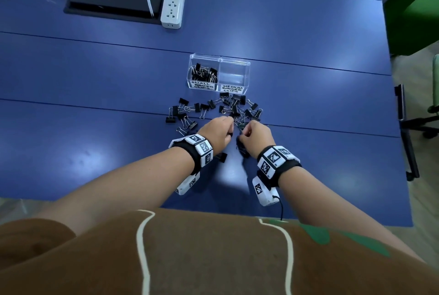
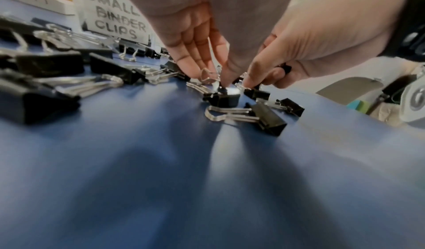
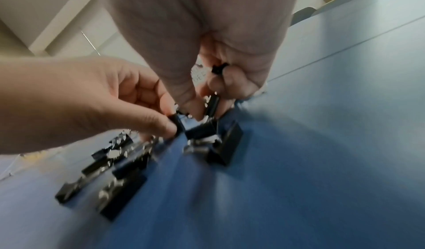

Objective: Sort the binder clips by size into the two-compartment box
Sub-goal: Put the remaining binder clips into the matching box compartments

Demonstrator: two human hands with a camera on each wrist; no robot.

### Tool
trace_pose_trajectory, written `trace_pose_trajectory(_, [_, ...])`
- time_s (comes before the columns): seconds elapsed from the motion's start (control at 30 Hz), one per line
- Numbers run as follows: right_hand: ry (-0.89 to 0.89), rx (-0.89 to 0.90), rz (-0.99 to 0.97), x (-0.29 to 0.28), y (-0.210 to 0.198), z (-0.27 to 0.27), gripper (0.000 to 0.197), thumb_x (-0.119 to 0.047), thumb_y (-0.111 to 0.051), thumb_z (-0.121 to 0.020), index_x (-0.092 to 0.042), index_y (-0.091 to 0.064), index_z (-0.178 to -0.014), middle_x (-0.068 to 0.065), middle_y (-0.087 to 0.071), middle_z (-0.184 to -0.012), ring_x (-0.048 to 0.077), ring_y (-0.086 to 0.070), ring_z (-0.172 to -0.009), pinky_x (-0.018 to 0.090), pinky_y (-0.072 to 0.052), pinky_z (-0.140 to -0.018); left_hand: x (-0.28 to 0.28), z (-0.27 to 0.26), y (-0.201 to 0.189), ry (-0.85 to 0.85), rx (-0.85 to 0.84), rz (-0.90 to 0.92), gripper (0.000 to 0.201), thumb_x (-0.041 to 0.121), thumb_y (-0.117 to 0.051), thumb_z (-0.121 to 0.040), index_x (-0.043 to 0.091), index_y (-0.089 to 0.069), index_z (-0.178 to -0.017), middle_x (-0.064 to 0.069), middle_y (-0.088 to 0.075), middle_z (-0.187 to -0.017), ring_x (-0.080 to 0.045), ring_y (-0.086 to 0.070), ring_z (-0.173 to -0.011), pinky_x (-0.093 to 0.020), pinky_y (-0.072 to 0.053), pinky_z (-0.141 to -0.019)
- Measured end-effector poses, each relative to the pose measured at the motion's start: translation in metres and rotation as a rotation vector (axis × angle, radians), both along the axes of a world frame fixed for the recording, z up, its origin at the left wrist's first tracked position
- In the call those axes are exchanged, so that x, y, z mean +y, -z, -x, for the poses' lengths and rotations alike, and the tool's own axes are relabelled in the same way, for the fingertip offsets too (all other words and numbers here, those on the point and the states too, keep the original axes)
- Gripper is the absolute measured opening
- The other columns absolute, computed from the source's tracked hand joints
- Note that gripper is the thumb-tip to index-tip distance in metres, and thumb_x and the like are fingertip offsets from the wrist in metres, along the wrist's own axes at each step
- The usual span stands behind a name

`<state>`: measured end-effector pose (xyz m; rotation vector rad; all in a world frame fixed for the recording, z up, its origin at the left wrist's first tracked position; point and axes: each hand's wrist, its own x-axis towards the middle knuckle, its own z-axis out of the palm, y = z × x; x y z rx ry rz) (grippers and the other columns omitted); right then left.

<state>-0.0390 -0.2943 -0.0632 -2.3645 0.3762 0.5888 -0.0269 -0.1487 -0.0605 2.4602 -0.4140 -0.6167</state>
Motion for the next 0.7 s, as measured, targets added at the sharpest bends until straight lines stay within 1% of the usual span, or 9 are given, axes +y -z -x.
trace_pose_trajectory(0.1, [-0.025,0.015,-0.044,-0.004,-0.009,-0.013,0.004,-0.011,-0.058,-0.079,-0.011,-0.055,-0.076,-0.003,-0.054,-0.069,0.011,-0.048,-0.060,0.024,-0.042,-0.063,0.004,0.003,-0.005,-0.036,0.073,0.030,0.014,0.004,-0.051,-0.081,0.009,-0.053,-0.094,-0.004,-0.054,-0.084,-0.027,-0.051,-0.077,-0.039,-0.048,-0.075])
trace_pose_trajectory(0.17, [-0.037,-0.025,-0.052,-0.004,-0.019,-0.033,0.014,-0.013,-0.054,-0.079,0.000,-0.057,-0.075,0.002,-0.054,-0.065,0.015,-0.046,-0.059,0.026,-0.043,-0.060,0.007,0.003,-0.006,-0.072,0.107,0.049,0.019,0.006,-0.050,-0.082,0.011,-0.053,-0.100,0.002,-0.049,-0.083,-0.024,-0.049,-0.076,-0.037,-0.047,-0.075])
trace_pose_trajectory(0.23, [-0.051,-0.086,-0.074,0.001,-0.033,-0.057,0.021,-0.015,-0.054,-0.081,0.006,-0.058,-0.076,0.007,-0.053,-0.065,0.018,-0.046,-0.060,0.027,-0.043,-0.057,0.012,0.001,-0.005,-0.107,0.111,0.081,0.023,0.007,-0.047,-0.085,0.012,-0.053,-0.107,0.002,-0.049,-0.092,-0.025,-0.054,-0.083,-0.032,-0.046,-0.078])
trace_pose_trajectory(0.33, [-0.087,-0.168,-0.135,0.021,-0.053,-0.094,0.019,-0.018,-0.058,-0.085,-0.001,-0.064,-0.080,0.002,-0.057,-0.065,0.018,-0.052,-0.060,0.031,-0.050,-0.060,0.021,0.000,-0.003,-0.148,0.092,0.113,0.025,0.007,-0.045,-0.090,0.009,-0.055,-0.113,-0.006,-0.054,-0.110,-0.023,-0.056,-0.091,-0.029,-0.045,-0.087])
trace_pose_trajectory(0.4, [-0.155,-0.197,-0.130,0.039,-0.062,-0.113,0.006,-0.013,-0.060,-0.084,-0.011,-0.065,-0.081,-0.004,-0.054,-0.064,0.012,-0.050,-0.056,0.023,-0.047,-0.056,0.028,-0.003,-0.004,-0.174,0.068,0.127,0.024,0.007,-0.044,-0.092,0.007,-0.055,-0.114,-0.010,-0.053,-0.109,-0.020,-0.050,-0.084,-0.028,-0.043,-0.086])
trace_pose_trajectory(0.47, [-0.238,-0.218,-0.069,0.058,-0.066,-0.129,0.014,-0.005,-0.061,-0.081,-0.019,-0.063,-0.082,-0.007,-0.050,-0.064,0.011,-0.047,-0.058,0.021,-0.043,-0.057,0.036,-0.008,-0.007,-0.203,0.053,0.129,0.025,0.006,-0.043,-0.093,0.007,-0.055,-0.114,-0.011,-0.054,-0.108,-0.017,-0.047,-0.082,-0.025,-0.038,-0.081])
trace_pose_trajectory(0.57, [-0.303,-0.225,-0.004,0.078,-0.061,-0.143,0.022,-0.001,-0.057,-0.078,-0.021,-0.063,-0.088,-0.001,-0.057,-0.079,0.017,-0.053,-0.073,0.031,-0.052,-0.075,0.053,-0.018,-0.013,-0.266,0.021,0.145,0.026,0.005,-0.044,-0.092,0.007,-0.056,-0.115,-0.011,-0.058,-0.108,-0.022,-0.055,-0.093,-0.024,-0.039,-0.083])
trace_pose_trajectory(0.63, [-0.354,-0.212,0.008,0.085,-0.056,-0.144,0.030,-0.001,-0.056,-0.078,-0.019,-0.064,-0.102,0.003,-0.063,-0.093,0.020,-0.058,-0.082,0.033,-0.053,-0.082,0.063,-0.028,-0.019,-0.316,0.006,0.143,0.026,0.006,-0.044,-0.092,0.009,-0.057,-0.114,-0.007,-0.059,-0.100,-0.020,-0.054,-0.086,-0.025,-0.040,-0.079])
trace_pose_trajectory(0.7, [-0.373,-0.207,-0.019,0.084,-0.054,-0.142,0.039,-0.001,-0.055,-0.079,-0.019,-0.061,-0.112,0.004,-0.065,-0.108,0.020,-0.061,-0.092,0.031,-0.051,-0.085,0.070,-0.043,-0.026,-0.365,-0.010,0.135,0.024,0.007,-0.044,-0.091,0.011,-0.059,-0.108,-0.002,-0.059,-0.089,-0.019,-0.053,-0.076,-0.026,-0.043,-0.073])
